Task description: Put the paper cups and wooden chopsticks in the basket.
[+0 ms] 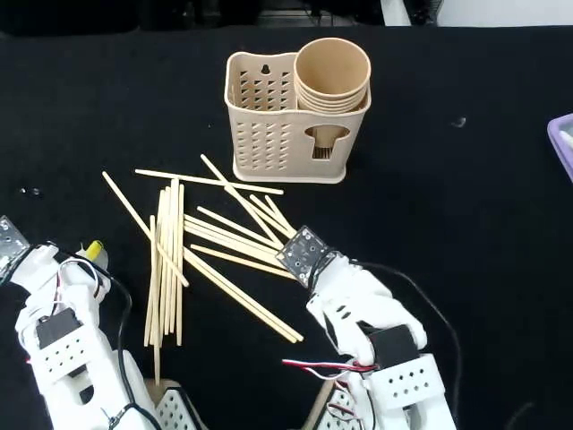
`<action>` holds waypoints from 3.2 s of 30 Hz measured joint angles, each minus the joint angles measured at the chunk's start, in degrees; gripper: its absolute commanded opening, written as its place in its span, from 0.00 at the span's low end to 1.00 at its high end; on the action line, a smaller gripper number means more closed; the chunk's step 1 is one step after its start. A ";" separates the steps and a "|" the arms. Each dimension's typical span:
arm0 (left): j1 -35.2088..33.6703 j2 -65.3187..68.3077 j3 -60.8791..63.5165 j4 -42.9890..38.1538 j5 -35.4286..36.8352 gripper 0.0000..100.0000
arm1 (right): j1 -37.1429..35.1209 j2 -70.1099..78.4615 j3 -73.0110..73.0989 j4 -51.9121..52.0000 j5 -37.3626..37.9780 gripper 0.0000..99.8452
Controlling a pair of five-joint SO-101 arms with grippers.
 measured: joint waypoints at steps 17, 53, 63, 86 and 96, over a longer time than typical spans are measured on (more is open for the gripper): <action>0.00 0.00 0.00 0.00 0.00 0.26 | 2.73 21.01 -14.68 2.37 -2.55 0.13; 0.00 0.00 0.00 0.00 -1.67 0.26 | 3.87 69.36 -31.21 -16.00 -2.64 0.01; 0.00 0.00 0.00 0.00 -1.67 0.26 | 3.87 51.25 -30.15 -1.49 -0.97 0.01; 0.00 0.00 0.00 0.00 -2.20 0.26 | 11.08 75.60 -37.01 -2.99 4.75 0.15; 0.00 0.00 0.00 0.00 -2.20 0.26 | 12.13 76.04 -41.23 -0.53 4.75 0.01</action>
